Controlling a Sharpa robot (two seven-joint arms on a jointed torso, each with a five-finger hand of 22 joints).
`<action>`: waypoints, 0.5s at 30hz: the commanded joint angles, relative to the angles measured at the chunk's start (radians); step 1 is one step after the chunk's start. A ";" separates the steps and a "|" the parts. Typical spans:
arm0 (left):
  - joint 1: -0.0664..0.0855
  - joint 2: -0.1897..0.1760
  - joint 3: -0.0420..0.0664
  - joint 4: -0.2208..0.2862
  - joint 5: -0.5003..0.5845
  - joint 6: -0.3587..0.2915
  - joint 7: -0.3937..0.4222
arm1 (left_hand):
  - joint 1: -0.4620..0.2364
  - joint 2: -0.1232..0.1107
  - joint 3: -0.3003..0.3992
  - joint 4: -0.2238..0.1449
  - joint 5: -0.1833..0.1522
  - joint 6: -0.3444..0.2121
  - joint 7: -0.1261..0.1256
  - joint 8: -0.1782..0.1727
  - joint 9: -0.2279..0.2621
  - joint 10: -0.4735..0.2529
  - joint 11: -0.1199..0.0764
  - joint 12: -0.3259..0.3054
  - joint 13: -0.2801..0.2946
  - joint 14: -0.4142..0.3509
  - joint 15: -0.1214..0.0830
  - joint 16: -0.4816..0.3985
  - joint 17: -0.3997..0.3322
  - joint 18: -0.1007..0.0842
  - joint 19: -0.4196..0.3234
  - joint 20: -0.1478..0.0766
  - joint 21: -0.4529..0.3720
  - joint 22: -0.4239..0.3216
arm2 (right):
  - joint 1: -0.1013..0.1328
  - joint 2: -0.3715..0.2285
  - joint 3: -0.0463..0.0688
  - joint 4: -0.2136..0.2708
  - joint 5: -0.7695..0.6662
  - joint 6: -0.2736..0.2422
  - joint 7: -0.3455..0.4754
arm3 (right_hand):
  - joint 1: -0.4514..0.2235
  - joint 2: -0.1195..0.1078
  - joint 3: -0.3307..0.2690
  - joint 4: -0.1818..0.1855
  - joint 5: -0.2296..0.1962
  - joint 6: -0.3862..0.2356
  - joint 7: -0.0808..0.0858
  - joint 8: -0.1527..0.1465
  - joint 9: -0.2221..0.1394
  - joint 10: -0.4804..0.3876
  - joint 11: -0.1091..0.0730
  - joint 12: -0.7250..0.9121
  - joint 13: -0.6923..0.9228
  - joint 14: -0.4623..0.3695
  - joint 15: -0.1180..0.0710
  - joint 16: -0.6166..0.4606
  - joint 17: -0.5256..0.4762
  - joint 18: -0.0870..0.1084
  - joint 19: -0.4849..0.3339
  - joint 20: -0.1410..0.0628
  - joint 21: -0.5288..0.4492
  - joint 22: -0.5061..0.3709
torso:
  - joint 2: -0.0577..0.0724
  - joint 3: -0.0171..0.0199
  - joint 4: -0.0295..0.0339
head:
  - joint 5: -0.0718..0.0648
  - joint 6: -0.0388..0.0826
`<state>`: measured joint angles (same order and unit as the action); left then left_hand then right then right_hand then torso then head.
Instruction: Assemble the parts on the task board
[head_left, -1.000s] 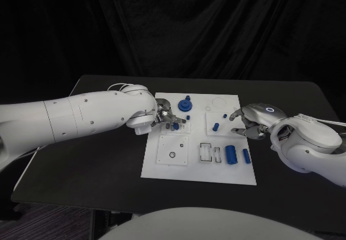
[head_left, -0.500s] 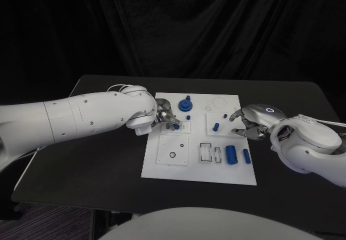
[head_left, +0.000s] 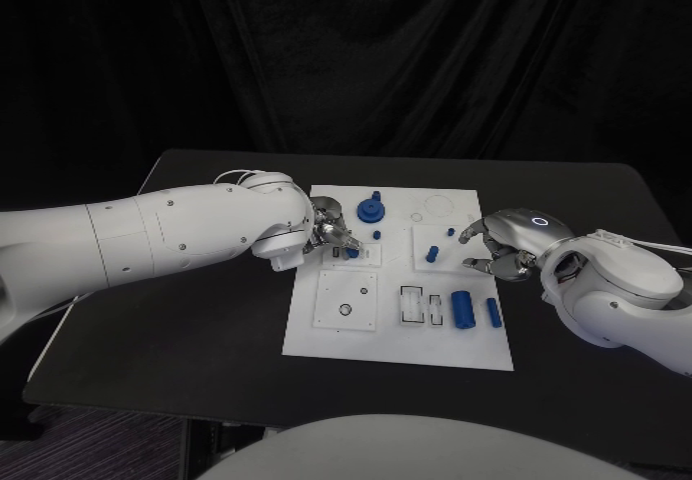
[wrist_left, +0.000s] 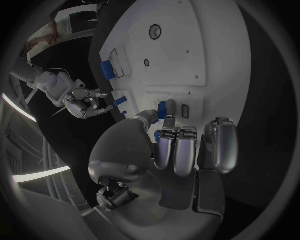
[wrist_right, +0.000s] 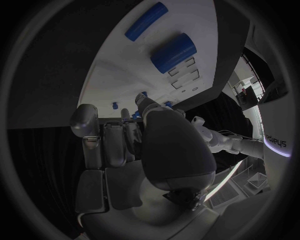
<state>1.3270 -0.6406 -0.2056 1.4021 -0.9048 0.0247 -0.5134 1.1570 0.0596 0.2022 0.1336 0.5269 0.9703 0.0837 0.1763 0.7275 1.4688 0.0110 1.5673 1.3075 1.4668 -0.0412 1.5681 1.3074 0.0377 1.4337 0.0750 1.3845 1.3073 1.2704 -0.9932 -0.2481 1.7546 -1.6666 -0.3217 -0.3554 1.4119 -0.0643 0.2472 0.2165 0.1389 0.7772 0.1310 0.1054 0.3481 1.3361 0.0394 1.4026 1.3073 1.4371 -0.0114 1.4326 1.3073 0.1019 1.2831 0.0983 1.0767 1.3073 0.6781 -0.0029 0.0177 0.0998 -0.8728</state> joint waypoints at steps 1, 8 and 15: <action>-0.009 -0.004 -0.005 0.003 -0.001 -0.015 -0.005 | 0.008 -0.003 0.012 -0.005 0.000 -0.002 -0.008 0.004 0.000 0.102 -0.007 0.003 0.263 0.104 -0.007 0.003 0.263 0.017 0.000 -0.010 -0.005 0.155 | -0.003 -0.001 0.000 0.000 -0.004 0.006 -0.019 | 0.011 -0.001 0.007 0.000 0.003 0.009 -0.001 -0.002 -0.001 -0.005 0.002 -0.004 0.036 -0.008 -0.001 -0.005 0.067 0.007 -0.006 0.001 -0.003 0.117 | 0.000 0.0003 0.0003 | 0.000 0.000; -0.009 -0.016 -0.005 0.016 -0.001 -0.040 -0.007 | 0.009 -0.005 0.021 -0.009 -0.005 -0.003 -0.009 0.007 0.004 0.102 -0.008 0.003 0.263 0.104 -0.007 0.003 0.263 0.017 0.001 -0.010 -0.003 0.156 | -0.003 -0.003 0.000 0.000 -0.004 0.005 -0.020 | 0.011 0.000 0.007 0.000 0.005 0.011 -0.001 -0.002 -0.002 -0.006 0.001 -0.004 0.035 -0.009 -0.001 -0.006 0.066 0.008 -0.007 0.001 -0.007 0.117 | 0.000 0.0000 0.0004 | 0.000 0.000; -0.009 -0.024 -0.005 0.025 -0.001 -0.060 -0.015 | -0.003 -0.007 0.034 -0.004 -0.032 -0.008 -0.007 0.012 0.011 0.102 -0.007 0.003 0.263 0.104 -0.007 0.003 0.263 0.017 0.002 -0.011 -0.004 0.157 | -0.003 -0.004 0.000 0.000 -0.004 0.005 -0.020 | 0.011 0.000 0.007 0.000 0.005 0.011 -0.001 -0.002 -0.002 -0.006 0.001 -0.004 0.035 -0.009 -0.001 -0.006 0.066 0.008 -0.007 0.001 -0.007 0.117 | 0.000 -0.0004 0.0000 | 0.001 0.000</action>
<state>1.3244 -0.6639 -0.2079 1.4261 -0.9055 -0.0156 -0.5148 1.1609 0.0557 0.2301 0.1311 0.4991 0.9664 0.0802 0.1828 0.7371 1.4653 0.0076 1.5673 1.3075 1.4668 -0.0412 1.5681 1.3073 0.0377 1.4372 0.0714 1.3845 1.3073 1.2698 -0.9955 -0.2481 1.7543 -1.6665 -0.3211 -0.3569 1.4119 -0.0643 0.2472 0.2165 0.1389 0.7810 0.1272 0.1054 0.3471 1.3361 0.0394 1.4026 1.3080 1.4342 -0.0143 1.4327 1.3073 0.1019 1.2830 0.0983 1.0766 1.3081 0.6783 -0.0028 0.0179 0.1002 -0.8728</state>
